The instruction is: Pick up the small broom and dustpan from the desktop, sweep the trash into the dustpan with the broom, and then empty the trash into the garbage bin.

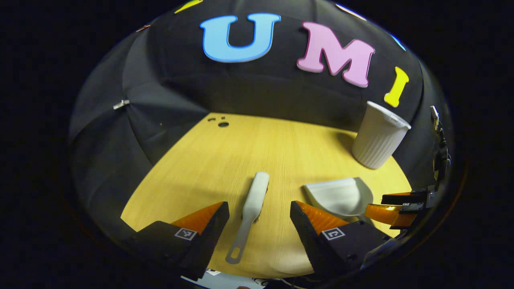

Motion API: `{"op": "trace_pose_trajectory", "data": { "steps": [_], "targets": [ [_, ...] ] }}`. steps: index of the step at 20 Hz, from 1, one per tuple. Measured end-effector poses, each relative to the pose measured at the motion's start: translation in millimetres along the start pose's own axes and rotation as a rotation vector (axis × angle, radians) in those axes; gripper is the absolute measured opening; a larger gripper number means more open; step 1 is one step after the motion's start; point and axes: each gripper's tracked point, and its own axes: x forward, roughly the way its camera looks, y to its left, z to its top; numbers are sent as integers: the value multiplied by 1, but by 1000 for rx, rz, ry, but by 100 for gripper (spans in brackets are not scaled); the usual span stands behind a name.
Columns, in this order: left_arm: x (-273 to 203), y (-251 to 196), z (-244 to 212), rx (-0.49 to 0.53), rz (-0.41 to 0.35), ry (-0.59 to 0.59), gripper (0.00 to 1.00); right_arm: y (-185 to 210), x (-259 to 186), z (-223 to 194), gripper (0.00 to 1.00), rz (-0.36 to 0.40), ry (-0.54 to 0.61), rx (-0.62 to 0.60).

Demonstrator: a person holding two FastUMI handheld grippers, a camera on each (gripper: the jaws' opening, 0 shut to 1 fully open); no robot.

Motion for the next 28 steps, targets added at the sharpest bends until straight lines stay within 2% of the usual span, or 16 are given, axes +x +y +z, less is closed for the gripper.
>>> {"op": "trace_pose_trajectory", "data": {
  "steps": [3,6,8,10,14,17,21,24,28],
  "targets": [
    [-41,-5,35,55,33,-144,97,13,-28,30,99,18,-134,-90],
    [-78,-14,51,100,88,-254,97,33,-62,61,100,52,-289,-112],
    [-105,-23,51,97,107,-302,96,40,-79,64,99,73,-322,-119],
    [-130,-29,44,79,113,-332,96,29,-91,60,100,57,-304,-97],
    [-150,-36,7,20,79,-283,96,11,-116,50,99,9,-312,-29],
    [-155,-35,-7,-23,66,-247,96,3,-131,34,99,-27,-307,-32],
    [-161,-31,-25,-18,60,-225,97,1,-143,15,99,-39,-278,-27],
    [-167,-33,-36,1,49,-205,98,-18,-147,23,99,-107,-308,-40],
    [-183,-34,-49,2,39,-191,97,-19,-148,33,99,-113,-323,31]
  ]
}}
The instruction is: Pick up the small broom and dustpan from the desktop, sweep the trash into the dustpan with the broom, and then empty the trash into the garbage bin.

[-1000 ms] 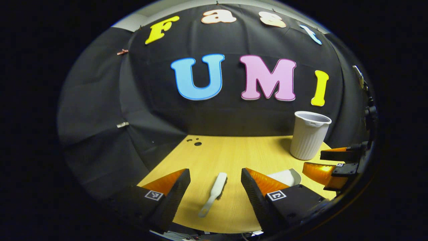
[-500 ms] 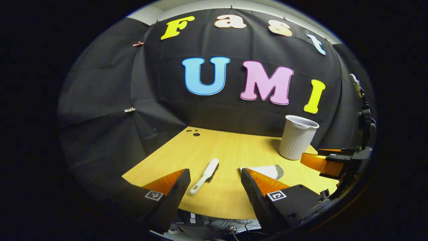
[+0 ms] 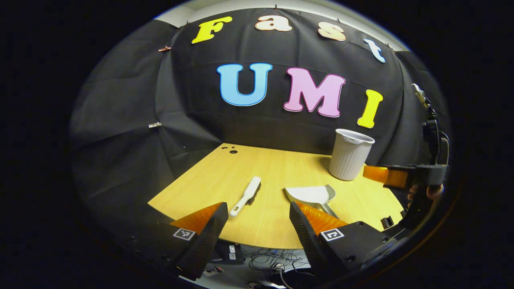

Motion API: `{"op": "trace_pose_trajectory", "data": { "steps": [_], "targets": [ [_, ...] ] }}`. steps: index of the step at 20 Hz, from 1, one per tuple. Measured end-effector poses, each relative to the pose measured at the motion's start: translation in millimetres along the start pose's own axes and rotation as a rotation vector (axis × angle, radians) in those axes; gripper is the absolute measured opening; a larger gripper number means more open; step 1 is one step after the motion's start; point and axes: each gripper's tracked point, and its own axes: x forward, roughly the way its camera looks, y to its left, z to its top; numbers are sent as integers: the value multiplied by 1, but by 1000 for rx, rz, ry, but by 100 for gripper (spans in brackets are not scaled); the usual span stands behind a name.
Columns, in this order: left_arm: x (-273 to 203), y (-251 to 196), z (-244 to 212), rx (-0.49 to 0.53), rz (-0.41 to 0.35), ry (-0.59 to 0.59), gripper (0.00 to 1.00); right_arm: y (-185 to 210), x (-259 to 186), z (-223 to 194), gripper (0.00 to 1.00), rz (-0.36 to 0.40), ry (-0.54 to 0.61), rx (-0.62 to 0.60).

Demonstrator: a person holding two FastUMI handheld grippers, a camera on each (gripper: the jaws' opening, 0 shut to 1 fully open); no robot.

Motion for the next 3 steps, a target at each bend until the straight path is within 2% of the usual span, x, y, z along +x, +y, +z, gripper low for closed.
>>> {"op": "trace_pose_trajectory", "data": {
  "steps": [3],
  "targets": [
    [-12,10,-1,8,16,-4,97,9,-3,-1,99,7,10,-11]
  ]
}}
